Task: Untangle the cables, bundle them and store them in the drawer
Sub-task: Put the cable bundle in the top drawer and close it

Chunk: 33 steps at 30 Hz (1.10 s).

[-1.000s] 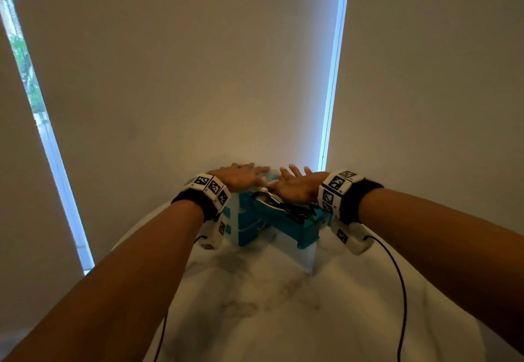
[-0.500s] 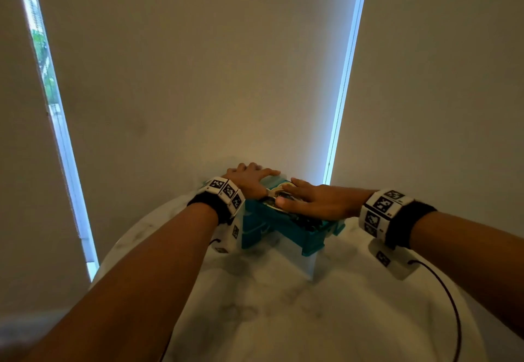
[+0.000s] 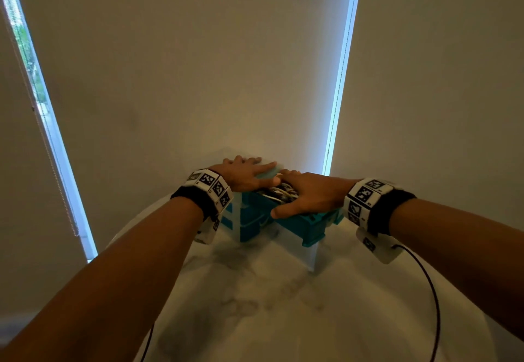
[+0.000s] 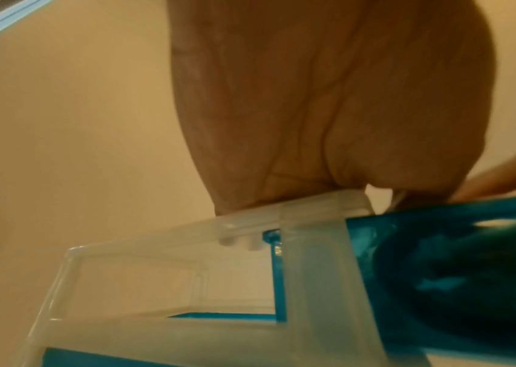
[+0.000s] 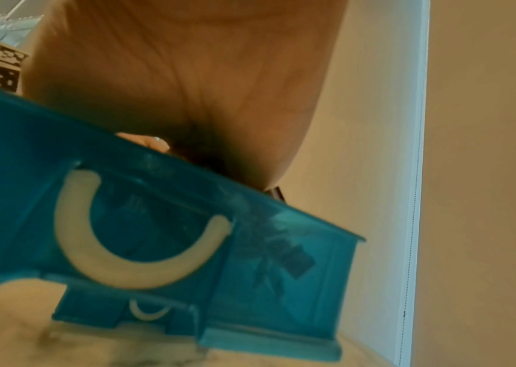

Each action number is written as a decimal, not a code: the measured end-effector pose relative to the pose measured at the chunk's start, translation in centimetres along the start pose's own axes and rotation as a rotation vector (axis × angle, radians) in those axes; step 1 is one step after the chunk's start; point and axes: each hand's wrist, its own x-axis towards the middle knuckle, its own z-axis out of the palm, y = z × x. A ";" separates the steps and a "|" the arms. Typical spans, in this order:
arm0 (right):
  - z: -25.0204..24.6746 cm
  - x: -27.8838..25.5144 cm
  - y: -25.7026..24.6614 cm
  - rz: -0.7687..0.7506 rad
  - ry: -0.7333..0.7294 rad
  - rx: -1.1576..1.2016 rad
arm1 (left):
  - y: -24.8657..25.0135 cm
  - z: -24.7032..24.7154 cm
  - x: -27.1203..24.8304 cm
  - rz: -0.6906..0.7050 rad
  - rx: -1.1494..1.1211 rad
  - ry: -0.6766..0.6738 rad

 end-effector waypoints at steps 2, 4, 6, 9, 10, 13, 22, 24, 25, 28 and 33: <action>0.4 0.0 0.5 -0.005 0.027 0.107 | 0.2 0.1 -0.2 -0.004 0.043 0.030; 1.0 0.3 1.1 -0.019 0.090 0.139 | 0.5 -0.1 -0.3 -0.012 0.072 0.051; 1.1 0.2 0.9 -0.023 0.146 0.075 | 0.8 -0.5 -0.3 -0.019 0.109 0.043; 1.0 -0.1 0.5 0.006 0.124 -0.085 | 1.1 -0.5 0.0 -0.026 0.145 0.028; 1.1 -0.2 0.4 0.012 0.104 -0.159 | 1.0 -0.4 0.1 -0.025 0.139 0.027; 1.6 -0.8 0.7 0.037 0.022 -0.156 | 0.5 0.3 0.4 -0.028 0.086 0.030; 1.2 1.2 0.7 -0.007 -0.059 0.178 | -0.5 1.3 1.7 -0.007 -0.053 0.091; 1.0 1.7 0.7 -0.001 -0.076 0.240 | -0.7 1.1 1.5 -0.011 -0.116 0.077; 1.1 1.9 0.7 0.009 -0.063 0.257 | -1.0 1.1 1.6 0.002 -0.135 0.063; 1.9 2.5 1.0 0.017 0.030 0.275 | -1.7 0.9 1.5 0.042 -0.124 0.010; 2.6 1.3 1.5 -0.027 0.222 0.195 | -2.2 1.5 1.5 0.062 -0.054 0.022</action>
